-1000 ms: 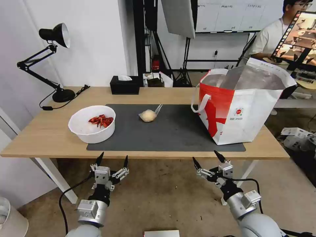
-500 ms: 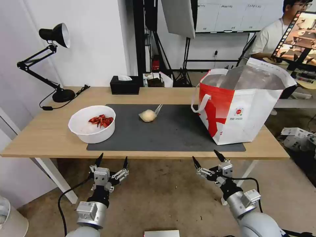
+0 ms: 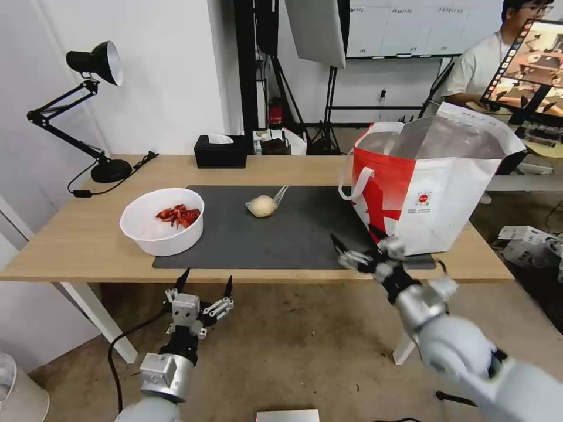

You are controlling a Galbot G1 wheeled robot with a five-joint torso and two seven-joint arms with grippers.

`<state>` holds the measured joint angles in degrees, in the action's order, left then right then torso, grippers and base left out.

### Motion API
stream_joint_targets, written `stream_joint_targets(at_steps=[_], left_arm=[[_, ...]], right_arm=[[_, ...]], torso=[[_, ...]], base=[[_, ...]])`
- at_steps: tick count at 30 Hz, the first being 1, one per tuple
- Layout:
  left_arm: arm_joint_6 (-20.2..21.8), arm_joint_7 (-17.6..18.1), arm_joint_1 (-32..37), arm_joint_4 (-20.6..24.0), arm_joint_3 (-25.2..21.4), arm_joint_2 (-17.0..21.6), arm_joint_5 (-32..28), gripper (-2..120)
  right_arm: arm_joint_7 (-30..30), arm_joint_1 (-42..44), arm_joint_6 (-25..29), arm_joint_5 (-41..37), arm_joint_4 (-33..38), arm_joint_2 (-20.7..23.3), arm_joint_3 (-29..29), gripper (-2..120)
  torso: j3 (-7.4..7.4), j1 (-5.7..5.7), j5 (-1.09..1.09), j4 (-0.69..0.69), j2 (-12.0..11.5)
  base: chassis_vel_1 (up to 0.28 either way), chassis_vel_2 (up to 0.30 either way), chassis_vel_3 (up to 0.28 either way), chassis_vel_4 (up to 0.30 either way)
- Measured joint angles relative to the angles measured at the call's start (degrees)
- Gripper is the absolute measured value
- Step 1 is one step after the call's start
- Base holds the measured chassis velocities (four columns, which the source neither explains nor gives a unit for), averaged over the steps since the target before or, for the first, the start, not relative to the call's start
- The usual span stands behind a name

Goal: Pick up the trash from the table and place it into the takeout bag.

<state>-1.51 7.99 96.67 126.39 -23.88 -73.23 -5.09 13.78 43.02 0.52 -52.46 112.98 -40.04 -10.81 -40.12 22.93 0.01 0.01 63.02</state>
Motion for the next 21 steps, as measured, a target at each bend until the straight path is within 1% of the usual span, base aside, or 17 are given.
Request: stream_joint_targets(at_steps=[1,2,3,4,6,7,8,9,10,11,13,14,16,17,18,19,21], left_arm=[[-0.02,0.01,0.01,0.00,-0.10,-0.10,0.01,100],[-0.05,0.01,0.05,0.01,-0.22,-0.18,0.02,100],[-0.05,0.01,0.05,0.01,-0.22,-0.18,0.02,100],[-0.06,0.06,0.19,0.00,-0.39,-0.23,0.03,100],[-0.20,0.11,0.40,-0.17,-0.73,-0.27,0.04,100],[-0.32,0.13,0.49,-0.35,-0.90,-0.30,0.04,100],[-0.32,0.13,0.49,-0.35,-0.90,-0.30,0.04,100],[-0.38,0.14,0.58,-0.49,-1.08,-0.34,0.04,100],[-0.40,0.17,0.62,-0.57,-1.20,-0.36,0.04,100],[-0.40,0.17,0.62,-0.57,-1.20,-0.36,0.04,100],[-0.51,0.20,0.66,-0.72,-1.68,-0.40,-0.01,100],[-0.51,0.20,0.66,-0.72,-1.68,-0.40,-0.01,100],[-0.54,0.23,0.72,-0.72,-2.10,-0.37,-0.12,100],[-0.56,0.24,0.76,-0.72,-2.22,-0.36,-0.14,100],[-0.56,0.24,0.76,-0.72,-2.22,-0.36,-0.14,100],[-0.61,0.26,0.89,-0.72,-2.39,-0.37,-0.18,100],[-0.86,0.35,1.16,-0.72,-2.67,-0.44,-0.21,100]], right_arm=[[0.39,-5.09,-0.20,-1.25,-1.97,-0.97,-3.24,100],[0.96,-13.15,-0.35,-2.68,-6.33,-3.25,-8.60,100],[0.96,-13.15,-0.35,-2.68,-6.33,-3.25,-8.60,100],[1.09,-19.08,-0.43,-3.75,-11.21,-6.20,-13.06,100],[1.08,-25.69,-0.66,-5.17,-18.93,-11.18,-17.75,100],[0.55,-28.78,-1.06,-5.70,-23.33,-14.63,-19.63,100],[0.55,-28.78,-1.06,-5.70,-23.33,-14.63,-19.63,100],[-0.55,-31.20,-1.66,-5.95,-27.65,-18.04,-20.89,100],[-1.51,-32.58,-2.32,-6.08,-30.59,-20.26,-21.62,100],[-1.51,-32.58,-2.32,-6.08,-30.59,-20.26,-21.62,100],[-3.12,-36.03,-4.62,-6.02,-40.71,-27.25,-22.96,100],[-3.12,-36.03,-4.62,-6.02,-40.71,-27.25,-22.96,100],[-3.49,-38.39,-7.92,-3.97,-48.88,-32.65,-23.20,100],[-3.69,-38.93,-8.73,-2.97,-51.26,-34.29,-23.19,100],[-3.69,-38.93,-8.73,-2.97,-51.26,-34.29,-23.19,100],[-4.13,-39.70,-10.36,-1.65,-54.84,-36.84,-23.11,100],[-5.73,-40.58,-13.80,-0.66,-59.20,-40.01,-22.81,100]], torso=[[0.00,0.01,-0.01,0.00,0.00],[0.01,0.00,-0.06,0.01,0.01],[0.01,0.00,-0.06,0.01,0.01],[0.00,0.00,-0.03,0.01,0.00],[0.00,0.01,-0.02,0.01,0.00],[0.00,0.01,-0.04,0.00,0.00],[0.00,0.01,-0.04,0.00,0.00],[0.00,0.01,-0.02,0.02,0.00],[0.00,0.01,-0.02,0.01,0.00],[0.00,0.01,-0.02,0.01,0.00],[0.00,0.00,-0.03,0.01,0.00],[0.00,0.00,-0.03,0.01,0.00],[0.00,0.01,-0.04,0.01,0.00],[0.01,0.01,-0.04,0.00,0.00],[0.01,0.01,-0.04,0.00,0.00],[0.01,0.01,-0.03,0.00,0.00],[0.01,0.00,-0.03,0.01,0.00]], base=[[0.000,0.000,0.000,0.000],[0.000,0.000,0.000,0.000],[0.000,0.000,0.000,0.000],[0.000,0.000,0.000,0.000],[0.000,0.000,0.000,0.000],[0.000,0.000,0.000,0.000],[0.000,0.000,0.000,0.000],[0.000,0.000,0.000,0.000],[0.000,0.000,0.000,0.000],[0.000,0.000,0.000,0.000],[0.000,0.000,0.000,0.000],[0.000,0.000,0.000,0.000],[0.000,0.000,0.000,0.000],[0.000,0.000,0.000,0.000],[0.000,0.000,0.000,0.000],[0.000,0.000,0.000,0.000],[0.000,0.000,0.000,0.000]])
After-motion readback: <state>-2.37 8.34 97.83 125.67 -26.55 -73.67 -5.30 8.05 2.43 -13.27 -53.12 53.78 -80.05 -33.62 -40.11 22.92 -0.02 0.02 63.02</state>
